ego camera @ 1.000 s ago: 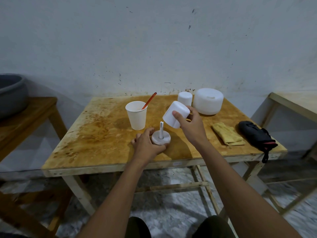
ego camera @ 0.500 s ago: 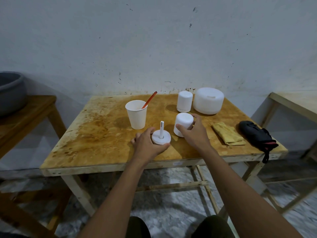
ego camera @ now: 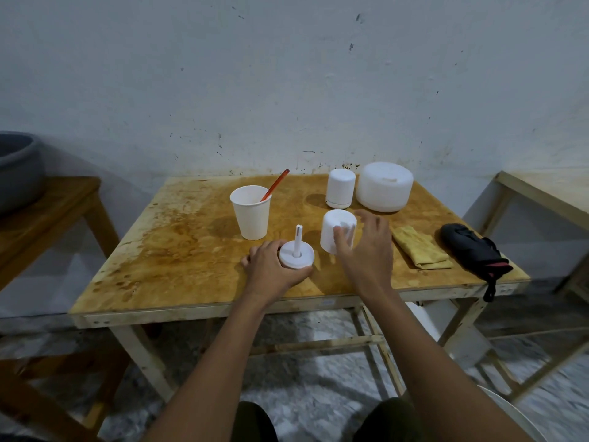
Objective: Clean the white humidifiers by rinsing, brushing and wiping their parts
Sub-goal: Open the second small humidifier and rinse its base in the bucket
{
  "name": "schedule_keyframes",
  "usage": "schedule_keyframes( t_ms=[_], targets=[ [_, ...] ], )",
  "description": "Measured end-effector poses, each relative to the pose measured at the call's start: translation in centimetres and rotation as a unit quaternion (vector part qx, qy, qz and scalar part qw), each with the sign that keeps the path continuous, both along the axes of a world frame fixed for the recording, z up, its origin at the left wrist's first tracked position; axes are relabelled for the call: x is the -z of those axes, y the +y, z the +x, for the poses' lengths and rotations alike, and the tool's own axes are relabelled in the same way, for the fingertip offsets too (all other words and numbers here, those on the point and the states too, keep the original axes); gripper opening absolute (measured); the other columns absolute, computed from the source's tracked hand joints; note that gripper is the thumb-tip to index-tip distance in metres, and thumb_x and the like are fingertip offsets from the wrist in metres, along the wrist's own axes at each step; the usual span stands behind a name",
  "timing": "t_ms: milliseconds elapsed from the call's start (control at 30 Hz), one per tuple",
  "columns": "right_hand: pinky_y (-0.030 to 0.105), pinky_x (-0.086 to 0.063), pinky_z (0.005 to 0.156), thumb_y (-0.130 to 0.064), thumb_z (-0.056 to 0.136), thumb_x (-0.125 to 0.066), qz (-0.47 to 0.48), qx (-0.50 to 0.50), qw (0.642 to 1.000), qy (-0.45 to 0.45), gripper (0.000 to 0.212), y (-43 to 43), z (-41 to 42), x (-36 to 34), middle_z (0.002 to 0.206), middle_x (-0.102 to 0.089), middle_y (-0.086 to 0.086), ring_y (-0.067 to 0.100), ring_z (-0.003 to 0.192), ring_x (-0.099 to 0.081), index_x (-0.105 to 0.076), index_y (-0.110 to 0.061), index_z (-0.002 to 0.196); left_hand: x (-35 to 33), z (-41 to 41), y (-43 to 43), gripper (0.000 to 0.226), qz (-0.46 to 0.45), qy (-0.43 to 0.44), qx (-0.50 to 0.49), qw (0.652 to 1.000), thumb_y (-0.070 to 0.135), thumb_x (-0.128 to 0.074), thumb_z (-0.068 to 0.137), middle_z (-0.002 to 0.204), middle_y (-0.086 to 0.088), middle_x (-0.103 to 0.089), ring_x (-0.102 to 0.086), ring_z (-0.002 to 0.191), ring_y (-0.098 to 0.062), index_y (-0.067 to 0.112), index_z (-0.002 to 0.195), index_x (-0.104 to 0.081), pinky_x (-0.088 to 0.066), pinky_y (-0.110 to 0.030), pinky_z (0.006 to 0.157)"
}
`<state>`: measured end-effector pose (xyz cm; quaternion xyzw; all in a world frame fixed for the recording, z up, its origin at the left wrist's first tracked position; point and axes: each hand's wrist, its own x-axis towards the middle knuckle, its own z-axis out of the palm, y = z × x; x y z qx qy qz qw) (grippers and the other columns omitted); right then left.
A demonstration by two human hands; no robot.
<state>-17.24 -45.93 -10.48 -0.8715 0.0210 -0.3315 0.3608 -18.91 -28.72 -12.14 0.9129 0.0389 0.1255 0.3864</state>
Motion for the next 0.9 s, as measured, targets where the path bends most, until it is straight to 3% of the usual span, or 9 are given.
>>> schedule_keyframes(
  t_ms=[67, 167, 300, 467, 567, 633, 733, 833, 900],
  targets=[
    [0.039, -0.05, 0.079, -0.037, 0.091, -0.06, 0.001, -0.026, 1.0, -0.002, 0.035, 0.7, -0.9, 0.0, 0.112, -0.056, 0.0, 0.018, 0.098, -0.056, -0.057, -0.02, 0.121, -0.1, -0.1, 0.1, 0.069, -0.006, 0.006, 0.004, 1.0, 0.054, -0.078, 0.071, 0.128, 0.008, -0.053, -0.036, 0.125, -0.018, 0.029, 0.13, -0.052, -0.027, -0.044, 0.107],
    [0.032, -0.052, 0.07, -0.037, 0.094, -0.056, 0.042, -0.098, 0.99, 0.094, 0.02, 1.4, -1.7, -0.1, 0.096, -0.062, -0.01, 0.009, 0.086, -0.061, -0.065, -0.025, 0.106, -0.4, -0.5, -0.1, 0.066, -0.018, 0.011, 0.015, 1.0, 0.05, -0.078, 0.073, 0.125, 0.009, -0.053, -0.035, 0.12, -0.015, 0.029, 0.13, -0.053, -0.028, -0.044, 0.106],
    [0.026, -0.046, 0.072, -0.038, 0.098, -0.05, 0.085, -0.174, 0.954, 0.231, 0.028, 1.8, -1.6, -0.4, 0.104, -0.066, -0.006, 0.006, 0.089, -0.059, -0.066, -0.023, 0.115, -1.2, -1.2, -0.2, 0.062, -0.048, 0.016, 0.026, 0.998, 0.05, -0.079, 0.073, 0.113, 0.016, -0.045, -0.03, 0.11, -0.009, 0.03, 0.126, -0.055, -0.031, -0.046, 0.106],
    [0.029, -0.051, 0.07, -0.032, 0.1, -0.048, 0.154, -0.223, 0.917, 0.292, 0.027, 1.2, -1.4, -1.7, 0.097, -0.067, -0.003, 0.013, 0.086, -0.064, -0.066, -0.018, 0.114, -2.0, -1.5, 0.0, 0.064, -0.043, 0.007, 0.076, 0.996, 0.053, -0.08, 0.07, 0.13, 0.012, -0.054, -0.041, 0.125, -0.014, 0.035, 0.126, -0.054, -0.025, -0.036, 0.102],
    [0.039, -0.055, 0.074, -0.026, 0.096, -0.056, 0.263, -0.241, 0.882, 0.308, 0.017, -0.1, -1.9, -2.1, 0.098, -0.071, 0.009, 0.023, 0.081, -0.069, -0.069, -0.018, 0.101, -2.9, -2.0, -0.6, 0.069, -0.058, -0.003, 0.114, 0.992, 0.059, -0.081, 0.062, 0.128, 0.014, -0.055, -0.048, 0.12, -0.012, 0.039, 0.122, -0.052, -0.038, -0.043, 0.104],
    [0.036, -0.054, 0.066, -0.02, 0.095, -0.059, 0.32, -0.258, 0.858, 0.307, 0.012, -1.4, -2.7, -2.4, 0.096, -0.069, 0.013, 0.021, 0.073, -0.066, -0.068, -0.015, 0.102, -3.5, -2.7, -1.4, 0.07, -0.071, -0.012, 0.145, 0.987, 0.054, -0.085, 0.063, 0.124, 0.014, -0.056, -0.053, 0.114, -0.01, 0.035, 0.123, -0.055, -0.047, -0.031, 0.093],
    [0.035, -0.055, 0.067, -0.017, 0.095, -0.059, 0.337, -0.252, 0.857, 0.296, 0.012, -3.9, -4.3, -3.0, 0.091, -0.069, 0.012, 0.018, 0.068, -0.065, -0.066, -0.012, 0.103, -4.5, -3.9, -2.8, 0.075, -0.15, 0.028, 0.2, 0.968, 0.04, -0.085, 0.071, 0.124, 0.016, -0.057, -0.058, 0.107, -0.002, 0.026, 0.136, -0.051, -0.048, -0.014, 0.075],
    [0.035, -0.056, 0.068, -0.014, 0.096, -0.058, 0.364, -0.237, 0.854, 0.285, 0.007, -7.0, -6.5, -3.2, 0.08, -0.066, 0.01, 0.017, 0.063, -0.061, -0.065, -0.011, 0.099, -5.1, -5.2, -5.1, 0.057, -0.227, 0.073, 0.227, 0.944, 0.029, -0.073, 0.087, 0.123, 0.011, -0.06, -0.06, 0.096, 0.009, 0.019, 0.138, -0.052, -0.05, -0.01, 0.073],
    [0.033, -0.054, 0.062, -0.011, 0.097, -0.057, 0.383, -0.226, 0.853, 0.274, 0.006, -9.1, -8.0, -3.1, 0.072, -0.06, 0.011, 0.018, 0.059, -0.056, -0.063, -0.009, 0.098, -4.9, -6.1, -6.9, 0.043, -0.26, 0.099, 0.221, 0.935, 0.025, -0.067, 0.092, 0.118, 0.007, -0.067, -0.063, 0.094, 0.004, 0.016, 0.133, -0.059, -0.051, -0.013, 0.078]
  ],
)
